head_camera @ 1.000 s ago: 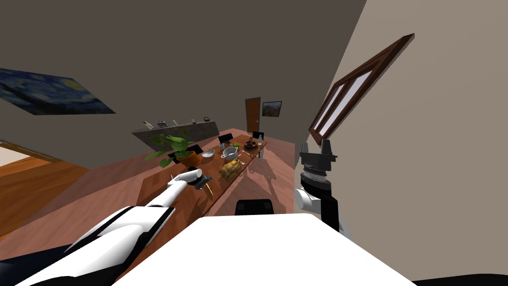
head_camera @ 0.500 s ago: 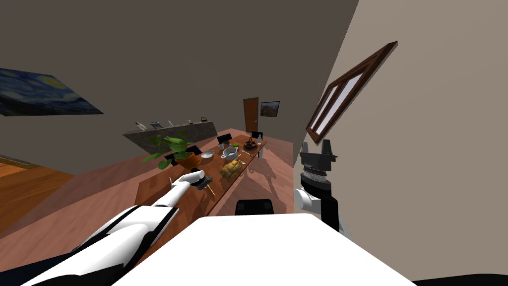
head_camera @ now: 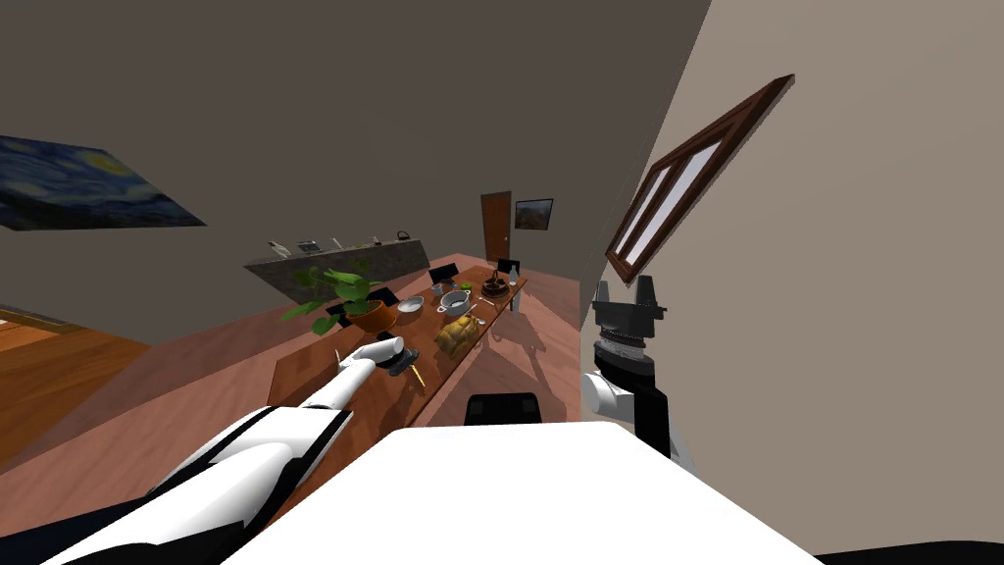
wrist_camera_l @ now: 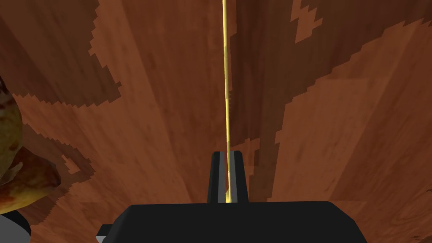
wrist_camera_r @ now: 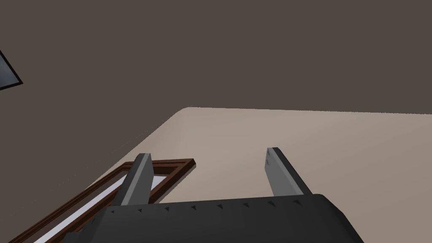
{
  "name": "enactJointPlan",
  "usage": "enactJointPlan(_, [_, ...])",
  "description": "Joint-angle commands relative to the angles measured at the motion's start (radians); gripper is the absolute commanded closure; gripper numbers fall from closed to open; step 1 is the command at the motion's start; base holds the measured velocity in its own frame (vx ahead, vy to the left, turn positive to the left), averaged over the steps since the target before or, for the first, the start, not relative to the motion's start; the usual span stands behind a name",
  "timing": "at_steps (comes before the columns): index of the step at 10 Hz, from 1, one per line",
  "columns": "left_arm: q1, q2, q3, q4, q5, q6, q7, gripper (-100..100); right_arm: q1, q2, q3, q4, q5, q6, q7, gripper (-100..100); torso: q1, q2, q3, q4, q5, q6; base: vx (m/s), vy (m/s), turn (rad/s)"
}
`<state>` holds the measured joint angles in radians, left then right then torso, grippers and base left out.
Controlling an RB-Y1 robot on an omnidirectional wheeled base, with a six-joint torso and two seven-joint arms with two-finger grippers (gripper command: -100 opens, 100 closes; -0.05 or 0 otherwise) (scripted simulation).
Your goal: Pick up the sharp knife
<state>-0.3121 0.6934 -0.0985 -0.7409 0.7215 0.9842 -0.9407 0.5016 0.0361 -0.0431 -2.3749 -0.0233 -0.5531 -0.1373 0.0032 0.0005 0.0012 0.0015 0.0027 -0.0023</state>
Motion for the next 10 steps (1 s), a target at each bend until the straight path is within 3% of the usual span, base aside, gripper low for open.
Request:
enactJointPlan(1, [-0.001,0.019,0.014,0.009,-0.005,-0.028,-0.003,-100,0.0,0.0,0.0,0.0,0.0,0.0,0.0,0,0.0,0.0,0.0,0.0,0.0,0.0,-0.01,0.036,-0.175])
enactJointPlan(2, [0.005,0.012,0.009,0.001,0.0,-0.012,-0.003,-100,0.0,0.0,0.0,0.0,0.0,0.0,0.0,0,0.002,0.001,0.0,0.0,0.0,0.001,-0.007,0.029,-0.049])
enactJointPlan(3, [0.006,0.014,0.011,0.001,0.0,-0.016,-0.004,0,0.0,0.0,0.0,0.0,0.0,0.0,0.0,0,0.002,0.001,0.0,0.0,0.001,0.0,0.0,0.0,0.0])
enactJointPlan(4, [0.02,0.009,0.002,-0.027,-0.02,-0.005,0.046,-100,0.0,0.0,0.0,0.0,0.0,0.0,0.0,0,0.001,0.0,0.0,0.0,0.0,0.0,-0.054,0.069,-0.341])
enactJointPlan(10, [0.049,-0.002,-0.015,-0.083,-0.06,0.016,0.209,-100,0.0,0.0,0.0,0.0,0.0,0.0,0.0,0,0.006,0.004,0.002,0.001,0.001,0.001,-0.067,0.101,-0.183])
